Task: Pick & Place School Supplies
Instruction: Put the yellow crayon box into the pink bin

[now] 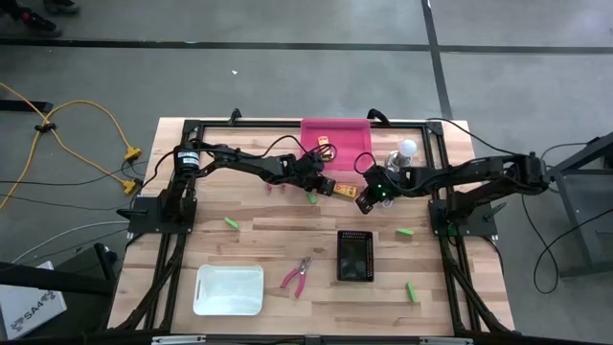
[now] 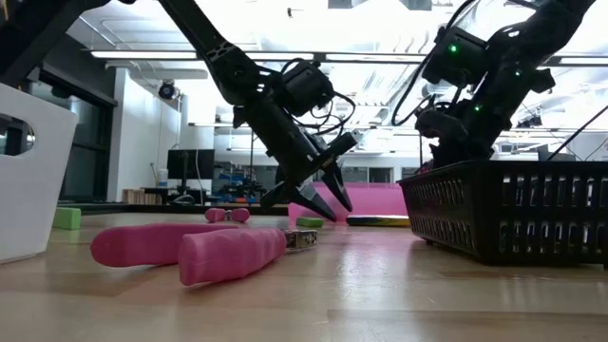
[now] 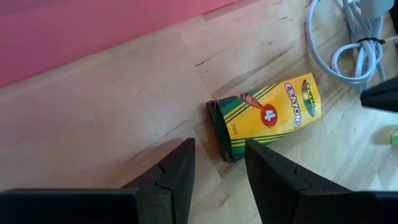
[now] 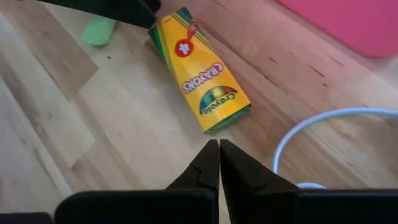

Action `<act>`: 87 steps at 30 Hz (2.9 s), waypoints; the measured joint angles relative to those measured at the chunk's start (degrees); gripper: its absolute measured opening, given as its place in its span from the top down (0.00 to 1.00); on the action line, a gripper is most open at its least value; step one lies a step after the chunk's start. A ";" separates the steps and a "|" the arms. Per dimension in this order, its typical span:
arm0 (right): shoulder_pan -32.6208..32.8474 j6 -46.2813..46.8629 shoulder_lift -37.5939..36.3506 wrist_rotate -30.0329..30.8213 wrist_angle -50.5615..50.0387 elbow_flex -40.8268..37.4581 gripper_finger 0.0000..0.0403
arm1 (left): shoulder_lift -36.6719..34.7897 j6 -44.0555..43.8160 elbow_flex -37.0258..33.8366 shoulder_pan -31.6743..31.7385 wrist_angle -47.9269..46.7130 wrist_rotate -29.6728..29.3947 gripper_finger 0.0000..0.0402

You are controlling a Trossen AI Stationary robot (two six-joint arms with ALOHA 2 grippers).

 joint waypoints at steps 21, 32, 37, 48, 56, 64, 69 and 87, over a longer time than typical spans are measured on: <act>-1.46 -0.69 10.73 -2.16 8.27 -0.01 1.00 | 0.00 1.31 0.00 0.00 -0.52 -0.02 0.66; -1.46 -1.83 10.82 -0.47 8.31 -0.04 1.00 | 0.00 2.71 0.00 1.59 -0.46 0.84 0.66; -1.49 -2.36 10.82 -0.41 8.31 -0.04 1.00 | 0.54 4.06 0.01 1.90 0.42 2.64 0.66; -1.51 -3.21 10.84 -0.28 9.23 -0.10 1.00 | 3.82 1.19 0.13 1.95 6.54 8.39 0.66; -1.51 -4.31 10.84 -0.24 9.19 -0.10 1.00 | 4.09 1.01 0.02 2.03 8.30 11.08 0.66; -1.51 -4.72 10.84 -0.26 9.06 -0.10 1.00 | 4.12 1.20 0.00 1.99 8.61 13.14 0.66; -1.51 -4.42 10.82 -0.24 8.52 -0.08 1.00 | 4.00 2.07 -0.04 1.96 8.49 14.29 0.66; -1.51 -4.25 10.78 -0.30 7.47 0.01 1.00 | 3.80 0.42 0.13 1.73 4.66 15.14 0.66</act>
